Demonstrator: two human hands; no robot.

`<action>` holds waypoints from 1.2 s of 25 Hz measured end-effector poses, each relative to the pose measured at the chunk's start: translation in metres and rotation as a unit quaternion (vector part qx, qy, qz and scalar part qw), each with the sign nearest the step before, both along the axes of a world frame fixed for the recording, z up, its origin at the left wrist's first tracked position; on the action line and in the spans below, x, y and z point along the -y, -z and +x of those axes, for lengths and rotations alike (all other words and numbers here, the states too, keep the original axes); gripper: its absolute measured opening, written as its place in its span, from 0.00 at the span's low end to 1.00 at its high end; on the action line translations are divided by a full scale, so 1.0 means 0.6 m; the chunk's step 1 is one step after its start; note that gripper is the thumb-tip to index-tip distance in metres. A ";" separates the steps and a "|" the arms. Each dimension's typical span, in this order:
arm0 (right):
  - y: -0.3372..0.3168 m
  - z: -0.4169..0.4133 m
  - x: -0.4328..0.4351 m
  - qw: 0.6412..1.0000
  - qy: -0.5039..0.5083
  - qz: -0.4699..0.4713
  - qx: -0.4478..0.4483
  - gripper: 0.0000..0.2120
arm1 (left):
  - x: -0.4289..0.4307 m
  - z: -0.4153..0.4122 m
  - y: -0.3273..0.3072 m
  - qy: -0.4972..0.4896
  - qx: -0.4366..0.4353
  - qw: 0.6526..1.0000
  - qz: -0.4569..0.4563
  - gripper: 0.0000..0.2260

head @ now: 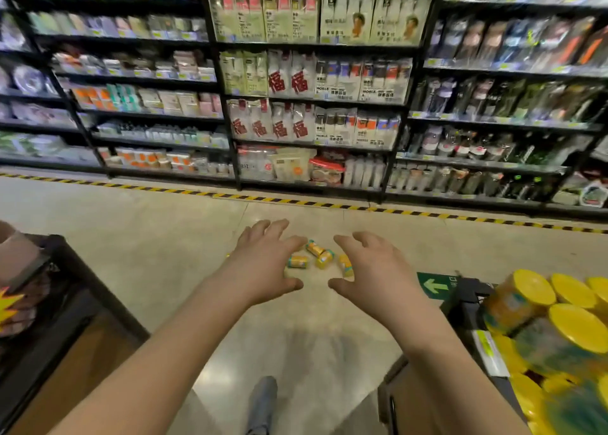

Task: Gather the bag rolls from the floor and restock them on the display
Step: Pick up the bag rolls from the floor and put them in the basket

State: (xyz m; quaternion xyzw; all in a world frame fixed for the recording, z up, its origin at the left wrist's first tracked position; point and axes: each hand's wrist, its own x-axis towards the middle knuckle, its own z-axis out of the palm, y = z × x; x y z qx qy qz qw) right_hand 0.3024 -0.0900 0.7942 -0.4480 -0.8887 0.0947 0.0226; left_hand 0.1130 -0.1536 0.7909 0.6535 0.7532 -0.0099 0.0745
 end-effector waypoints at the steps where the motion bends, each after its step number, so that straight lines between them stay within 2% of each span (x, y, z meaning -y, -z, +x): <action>1: 0.014 -0.015 -0.039 1.000 0.010 0.001 0.002 0.35 | -0.045 -0.020 0.016 0.008 0.004 1.000 -0.003 0.35; 9: 0.045 -0.191 -0.403 0.992 0.099 -0.030 0.073 0.35 | -0.429 -0.211 0.089 0.076 0.034 0.996 -0.031 0.34; 13: 0.053 -0.205 -0.559 0.987 0.129 -0.025 0.087 0.35 | -0.603 -0.251 0.104 0.114 0.042 0.991 -0.050 0.34; 19: 0.107 -0.199 -0.790 0.979 0.151 -0.072 0.115 0.34 | -0.836 -0.252 0.159 0.142 0.051 0.983 -0.105 0.34; 25: 0.249 -0.203 -1.124 0.975 0.128 -0.120 0.133 0.31 | -1.102 -0.236 0.298 0.118 0.073 0.979 -0.150 0.33; 28: 0.370 -0.208 -1.252 0.972 0.127 -0.142 0.133 0.30 | -1.197 -0.242 0.412 0.106 0.097 0.975 -0.170 0.31; 30: 0.496 -0.213 -1.312 0.968 0.129 -0.174 0.129 0.29 | -1.251 -0.247 0.524 0.098 0.107 0.971 -0.188 0.31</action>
